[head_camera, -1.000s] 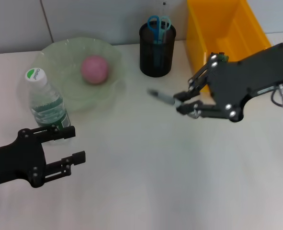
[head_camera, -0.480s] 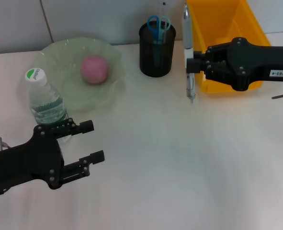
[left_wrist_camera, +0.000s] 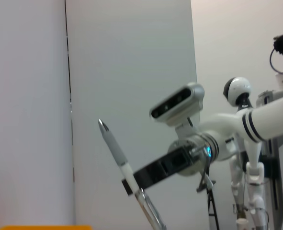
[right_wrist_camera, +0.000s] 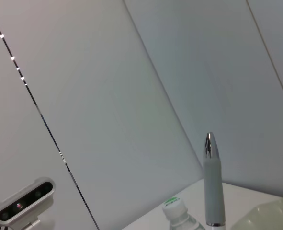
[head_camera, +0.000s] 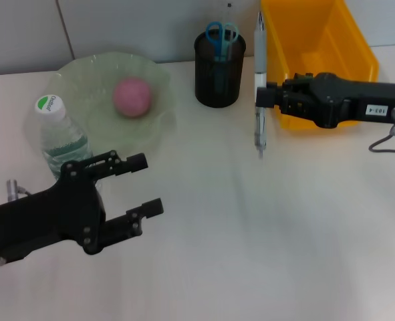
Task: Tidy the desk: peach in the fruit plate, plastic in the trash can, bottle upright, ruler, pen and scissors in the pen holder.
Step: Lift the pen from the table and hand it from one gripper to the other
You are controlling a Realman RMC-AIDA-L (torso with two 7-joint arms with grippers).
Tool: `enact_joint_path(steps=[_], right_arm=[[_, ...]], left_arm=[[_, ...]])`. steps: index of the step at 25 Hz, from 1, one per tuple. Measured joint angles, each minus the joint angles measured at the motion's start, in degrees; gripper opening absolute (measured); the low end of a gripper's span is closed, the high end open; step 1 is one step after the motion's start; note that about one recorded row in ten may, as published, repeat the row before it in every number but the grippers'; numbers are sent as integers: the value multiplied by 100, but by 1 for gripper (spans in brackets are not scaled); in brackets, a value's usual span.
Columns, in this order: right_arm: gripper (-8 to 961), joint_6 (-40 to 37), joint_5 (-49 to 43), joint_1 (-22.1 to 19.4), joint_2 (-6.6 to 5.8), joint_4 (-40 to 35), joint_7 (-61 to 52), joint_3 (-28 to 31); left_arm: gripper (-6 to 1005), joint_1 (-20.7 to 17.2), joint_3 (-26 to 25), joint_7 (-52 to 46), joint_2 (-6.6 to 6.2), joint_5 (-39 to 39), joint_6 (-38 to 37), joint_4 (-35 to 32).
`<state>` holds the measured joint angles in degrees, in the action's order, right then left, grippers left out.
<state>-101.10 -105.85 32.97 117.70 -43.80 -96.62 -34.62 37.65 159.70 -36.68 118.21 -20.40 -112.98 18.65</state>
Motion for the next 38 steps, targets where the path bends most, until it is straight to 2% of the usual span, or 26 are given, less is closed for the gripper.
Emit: enact_joint_path(steps=[7, 13, 15, 16, 17, 18, 19, 20, 22, 26, 31, 32, 35, 38], right_arm=[[130, -23, 15, -33, -21, 205, -548, 65], [130, -39, 93, 26, -122, 234, -1607, 82], [130, -38, 97, 56, -240, 289, -2104, 53], [130, -99, 83, 121, -400, 447, -2595, 22], [130, -99, 83, 121, -400, 447, -2595, 22], [130, -177, 74, 166, -498, 584, -2803, 15], [130, -373, 70, 257, -691, 900, -3099, 7], [130, -373, 70, 257, -691, 900, -3099, 7], [130, -529, 74, 314, -811, 1118, -3326, 5], [130, -769, 14, 380, -909, 1224, -3680, 5], [131, -941, -39, 472, -994, 1451, -3993, -253], [131, -941, -39, 472, -994, 1451, -3993, -253], [131, -993, -42, 564, -1082, 1684, -4102, -503], [131, -1046, -42, 614, -1114, 1786, -4249, -654]], left_arm=[[579, 32, -24, 407, 13, -156, -7, -196], [575, 6, -32, 1182, 24, -300, 50, -353], [574, 5, -40, 1357, 27, -302, 77, -374], [574, 5, -61, 1559, 32, -305, 116, -413], [573, 3, -82, 1769, 33, -307, 190, -478], [572, -5, -101, 2076, 34, -312, 311, -595], [572, -29, -148, 2544, 39, -317, 526, -794], [571, -29, -148, 2544, 39, -317, 526, -794], [570, -70, -265, 3145, 43, -326, 833, -1054], [568, -142, -663, 4324, 45, -330, 1530, -1585], [565, -115, -709, 4707, 45, -330, 1771, -1694], [564, -88, -785, 5196, 44, -331, 2017, -1873], [562, -79, -815, 5446, 44, -330, 2172, -2013], [561, -19, -844, 6038, 49, -315, 2330, -2261]])
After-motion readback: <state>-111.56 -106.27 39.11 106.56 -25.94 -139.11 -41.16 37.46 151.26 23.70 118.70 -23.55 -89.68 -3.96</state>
